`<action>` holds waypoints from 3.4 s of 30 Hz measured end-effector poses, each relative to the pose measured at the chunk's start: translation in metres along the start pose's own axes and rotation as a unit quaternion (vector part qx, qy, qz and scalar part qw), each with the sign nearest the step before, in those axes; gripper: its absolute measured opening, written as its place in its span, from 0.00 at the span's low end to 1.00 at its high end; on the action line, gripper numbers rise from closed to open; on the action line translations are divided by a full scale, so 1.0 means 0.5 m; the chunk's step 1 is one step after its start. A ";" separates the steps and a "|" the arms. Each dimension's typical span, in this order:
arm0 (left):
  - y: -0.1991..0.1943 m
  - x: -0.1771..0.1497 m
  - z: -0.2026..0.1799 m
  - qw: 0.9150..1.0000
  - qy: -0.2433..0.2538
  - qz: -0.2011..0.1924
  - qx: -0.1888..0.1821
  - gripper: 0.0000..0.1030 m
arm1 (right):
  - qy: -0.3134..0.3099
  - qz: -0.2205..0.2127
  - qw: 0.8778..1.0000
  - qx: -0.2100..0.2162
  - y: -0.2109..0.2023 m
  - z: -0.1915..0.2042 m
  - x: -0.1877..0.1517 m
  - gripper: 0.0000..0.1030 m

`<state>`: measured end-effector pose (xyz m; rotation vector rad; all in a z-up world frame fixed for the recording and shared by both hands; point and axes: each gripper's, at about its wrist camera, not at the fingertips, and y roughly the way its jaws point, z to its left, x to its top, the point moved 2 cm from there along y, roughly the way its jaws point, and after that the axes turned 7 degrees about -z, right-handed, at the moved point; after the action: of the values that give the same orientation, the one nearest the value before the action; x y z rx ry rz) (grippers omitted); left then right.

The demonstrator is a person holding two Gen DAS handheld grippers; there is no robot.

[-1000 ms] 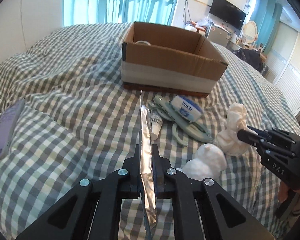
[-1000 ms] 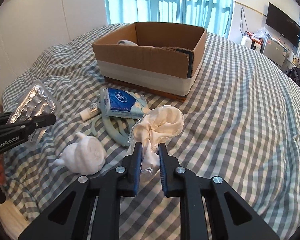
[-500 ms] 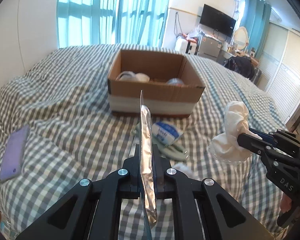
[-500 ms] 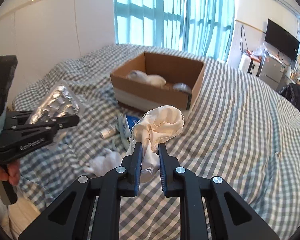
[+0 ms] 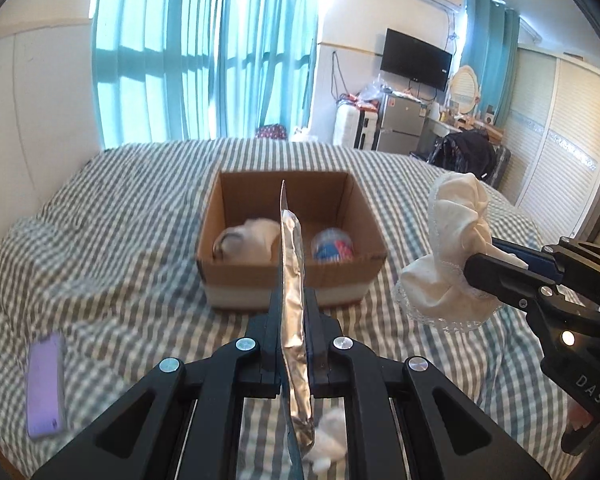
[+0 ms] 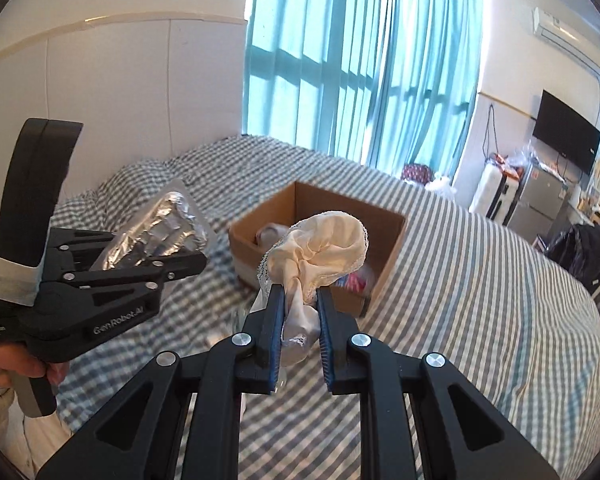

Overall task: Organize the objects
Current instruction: 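Carry the blister pack and lace cloth into the box and release both, then move both tools back toward the white plush toy and tissue pack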

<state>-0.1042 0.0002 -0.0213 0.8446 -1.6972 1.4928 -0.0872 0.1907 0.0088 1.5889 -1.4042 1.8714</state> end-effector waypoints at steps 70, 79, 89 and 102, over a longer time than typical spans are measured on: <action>0.187 0.107 0.049 0.999 -0.011 0.028 0.038 0.91 | 0.112 -0.053 0.991 -0.055 0.179 -0.218 0.123 0.95; 0.022 0.104 0.044 0.997 -0.009 -0.026 0.076 1.00 | 0.090 -0.091 0.989 -0.075 -0.002 -0.170 0.119 1.00; -0.112 0.039 0.024 0.989 0.010 -0.081 0.119 1.00 | 0.087 -0.094 0.989 -0.071 -0.116 -0.094 0.030 1.00; -0.096 -0.131 0.057 0.990 -0.003 -0.033 0.140 1.00 | 0.100 -0.007 0.993 -0.054 -0.023 0.010 -0.154 1.00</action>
<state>-0.0315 -0.0328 -0.0535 1.0420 -1.4693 1.7080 -0.0499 0.2183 -0.0539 1.3174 -1.3772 1.8544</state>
